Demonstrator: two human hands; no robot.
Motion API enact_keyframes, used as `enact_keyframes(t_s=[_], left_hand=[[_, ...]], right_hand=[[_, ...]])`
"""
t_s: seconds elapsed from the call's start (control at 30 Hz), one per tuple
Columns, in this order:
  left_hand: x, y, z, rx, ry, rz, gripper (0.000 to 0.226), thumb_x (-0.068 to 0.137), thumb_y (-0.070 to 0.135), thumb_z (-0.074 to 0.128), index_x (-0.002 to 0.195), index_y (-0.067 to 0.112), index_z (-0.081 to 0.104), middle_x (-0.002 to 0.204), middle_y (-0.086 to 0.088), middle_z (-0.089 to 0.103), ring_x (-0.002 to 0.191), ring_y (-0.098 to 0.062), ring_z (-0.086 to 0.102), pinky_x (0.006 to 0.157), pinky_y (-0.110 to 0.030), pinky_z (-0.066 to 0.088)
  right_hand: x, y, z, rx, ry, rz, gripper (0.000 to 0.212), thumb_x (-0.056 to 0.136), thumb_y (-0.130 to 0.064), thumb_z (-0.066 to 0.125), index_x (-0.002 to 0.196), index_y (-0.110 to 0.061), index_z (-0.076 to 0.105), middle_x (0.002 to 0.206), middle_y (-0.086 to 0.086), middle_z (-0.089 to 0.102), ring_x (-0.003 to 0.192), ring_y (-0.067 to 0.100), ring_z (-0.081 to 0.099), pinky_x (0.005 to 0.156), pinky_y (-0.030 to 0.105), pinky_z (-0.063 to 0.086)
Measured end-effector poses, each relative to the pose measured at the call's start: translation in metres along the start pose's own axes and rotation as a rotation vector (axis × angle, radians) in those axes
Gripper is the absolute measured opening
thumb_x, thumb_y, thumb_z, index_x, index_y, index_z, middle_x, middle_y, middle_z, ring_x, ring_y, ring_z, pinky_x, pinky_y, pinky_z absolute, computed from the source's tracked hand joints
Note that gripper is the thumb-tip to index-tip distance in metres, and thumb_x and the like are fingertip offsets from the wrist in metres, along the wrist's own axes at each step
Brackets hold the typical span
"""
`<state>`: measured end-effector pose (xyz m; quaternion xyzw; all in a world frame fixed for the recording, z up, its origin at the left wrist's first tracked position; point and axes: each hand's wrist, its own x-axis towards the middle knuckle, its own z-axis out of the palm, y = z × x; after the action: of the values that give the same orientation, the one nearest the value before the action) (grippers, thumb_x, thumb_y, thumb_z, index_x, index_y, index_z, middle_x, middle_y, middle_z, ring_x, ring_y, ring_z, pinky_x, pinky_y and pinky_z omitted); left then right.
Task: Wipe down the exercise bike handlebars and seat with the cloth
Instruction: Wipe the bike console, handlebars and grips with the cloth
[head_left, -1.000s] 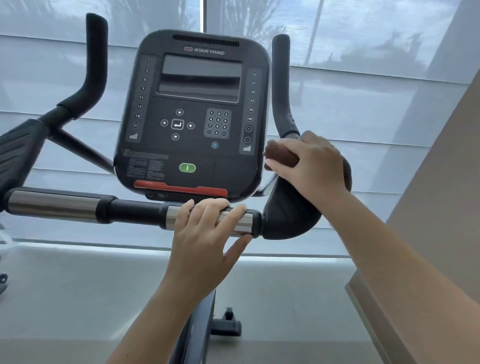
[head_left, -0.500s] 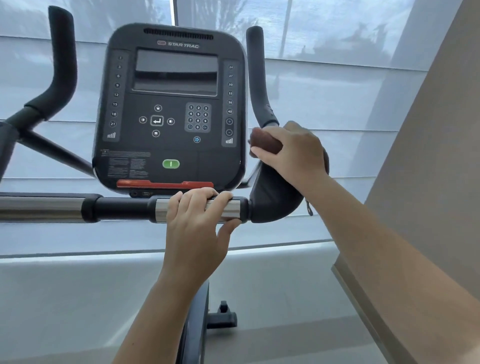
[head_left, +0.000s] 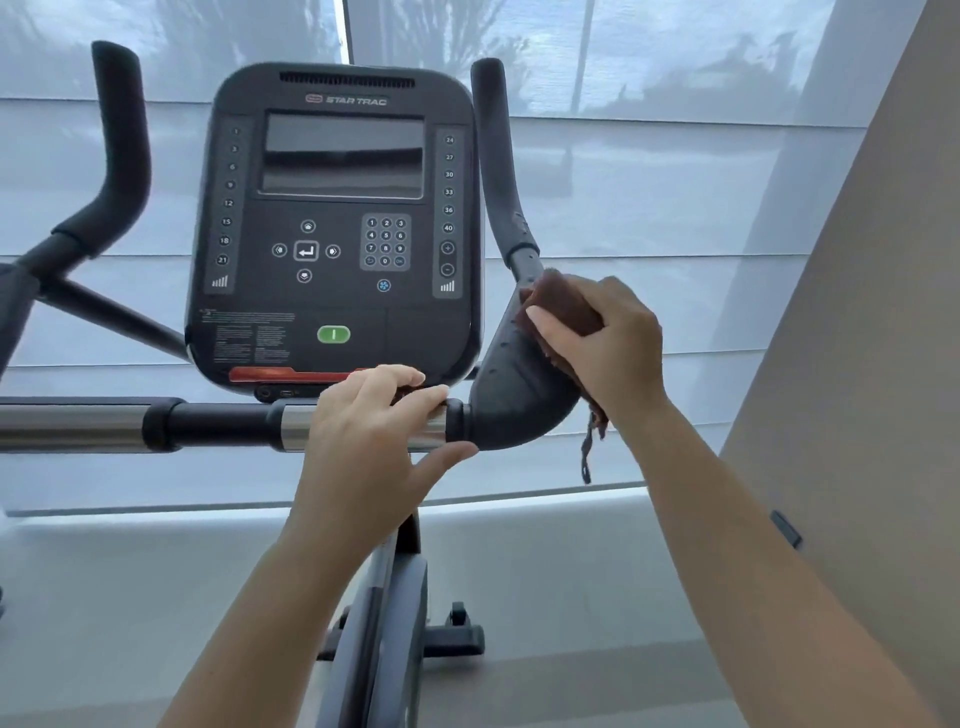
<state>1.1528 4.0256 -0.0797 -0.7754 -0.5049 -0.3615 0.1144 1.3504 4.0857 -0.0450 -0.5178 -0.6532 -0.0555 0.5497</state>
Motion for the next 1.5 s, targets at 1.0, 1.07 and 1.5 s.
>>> enact_keyframes(t_s=[1.0, 1.07, 1.5], left_hand=[[0.026, 0.062, 0.024, 0.208, -0.152, -0.036, 0.050, 0.074, 0.038, 0.070, 0.101, -0.003, 0.065, 0.108, -0.021, 0.057, 0.092, -0.033, 0.059, 0.076, -0.035, 0.051], [0.025, 0.062, 0.026, 0.251, -0.134, -0.027, 0.049, 0.075, 0.037, 0.069, 0.102, -0.004, 0.065, 0.108, -0.021, 0.059, 0.093, -0.034, 0.060, 0.077, -0.036, 0.050], [0.024, 0.065, 0.031, 0.166, -0.069, -0.049, 0.048, 0.071, 0.031, 0.070, 0.103, -0.004, 0.065, 0.108, -0.021, 0.057, 0.095, -0.033, 0.058, 0.082, -0.039, 0.051]], right_hand=[[0.066, 0.058, 0.029, 0.509, -0.144, 0.033, 0.028, 0.077, -0.030, 0.072, 0.104, -0.021, 0.069, 0.090, 0.002, 0.061, 0.085, 0.015, 0.059, 0.083, 0.032, 0.048], [0.050, 0.057, 0.027, 0.554, -0.112, 0.064, 0.029, 0.077, -0.032, 0.072, 0.104, -0.023, 0.069, 0.088, -0.001, 0.060, 0.082, 0.011, 0.058, 0.080, 0.026, 0.047], [0.054, 0.055, 0.032, 0.573, -0.070, 0.172, 0.029, 0.078, -0.032, 0.071, 0.105, -0.022, 0.068, 0.094, 0.002, 0.065, 0.084, 0.006, 0.056, 0.079, 0.014, 0.041]])
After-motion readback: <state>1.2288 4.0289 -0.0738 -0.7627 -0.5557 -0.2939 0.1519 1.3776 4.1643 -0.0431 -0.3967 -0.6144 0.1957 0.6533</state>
